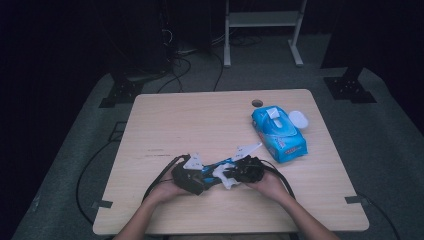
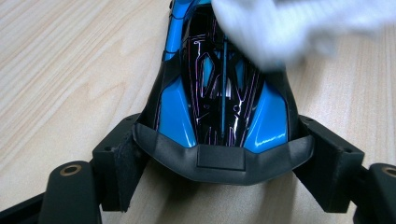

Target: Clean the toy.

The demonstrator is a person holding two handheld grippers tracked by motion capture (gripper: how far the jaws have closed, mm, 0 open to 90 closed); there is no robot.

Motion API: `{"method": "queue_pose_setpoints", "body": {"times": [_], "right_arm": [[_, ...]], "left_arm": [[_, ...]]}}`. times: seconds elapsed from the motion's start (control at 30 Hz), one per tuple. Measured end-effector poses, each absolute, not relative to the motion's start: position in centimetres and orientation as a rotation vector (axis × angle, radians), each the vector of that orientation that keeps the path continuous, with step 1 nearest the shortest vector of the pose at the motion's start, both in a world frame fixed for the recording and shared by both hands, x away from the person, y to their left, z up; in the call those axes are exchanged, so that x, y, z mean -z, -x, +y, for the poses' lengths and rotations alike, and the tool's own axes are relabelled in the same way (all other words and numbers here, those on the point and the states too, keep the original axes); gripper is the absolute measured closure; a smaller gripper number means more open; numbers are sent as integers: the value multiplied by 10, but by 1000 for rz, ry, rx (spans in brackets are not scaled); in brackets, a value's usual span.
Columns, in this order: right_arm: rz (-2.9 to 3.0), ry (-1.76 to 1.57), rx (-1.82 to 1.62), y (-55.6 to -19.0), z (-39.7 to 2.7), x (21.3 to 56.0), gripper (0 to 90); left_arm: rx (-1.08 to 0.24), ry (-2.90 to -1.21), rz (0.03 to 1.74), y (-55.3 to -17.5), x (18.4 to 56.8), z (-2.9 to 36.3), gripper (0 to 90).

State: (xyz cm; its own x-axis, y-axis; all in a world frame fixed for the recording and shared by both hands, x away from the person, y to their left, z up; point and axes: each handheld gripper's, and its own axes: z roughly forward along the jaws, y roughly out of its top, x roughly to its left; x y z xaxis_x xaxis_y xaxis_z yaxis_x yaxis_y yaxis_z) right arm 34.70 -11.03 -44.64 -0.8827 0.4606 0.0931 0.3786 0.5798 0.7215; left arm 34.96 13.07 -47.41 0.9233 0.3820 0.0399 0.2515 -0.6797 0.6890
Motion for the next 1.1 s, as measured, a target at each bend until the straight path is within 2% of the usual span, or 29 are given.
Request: {"method": "queue_pose_setpoints", "body": {"times": [0.13, 0.43, 0.67, 0.9, 1.1], "right_arm": [[2691, -749, -1202, -352, -114, 445, 844], [2780, -593, -1237, -350, -60, 444, 843], [2758, -688, -1232, -359, -74, 438, 844], [2825, -572, -1257, -351, -40, 445, 842], [2778, -670, -1279, -361, -53, 440, 844]], "left_arm": [[-239, -2349, 451, -349, 474, 129, 236], [-235, -2349, 455, -349, 474, 130, 236], [-241, -2347, 454, -348, 474, 129, 236], [-238, -2350, 457, -349, 474, 129, 236], [-243, -2344, 451, -349, 475, 128, 236]]}}
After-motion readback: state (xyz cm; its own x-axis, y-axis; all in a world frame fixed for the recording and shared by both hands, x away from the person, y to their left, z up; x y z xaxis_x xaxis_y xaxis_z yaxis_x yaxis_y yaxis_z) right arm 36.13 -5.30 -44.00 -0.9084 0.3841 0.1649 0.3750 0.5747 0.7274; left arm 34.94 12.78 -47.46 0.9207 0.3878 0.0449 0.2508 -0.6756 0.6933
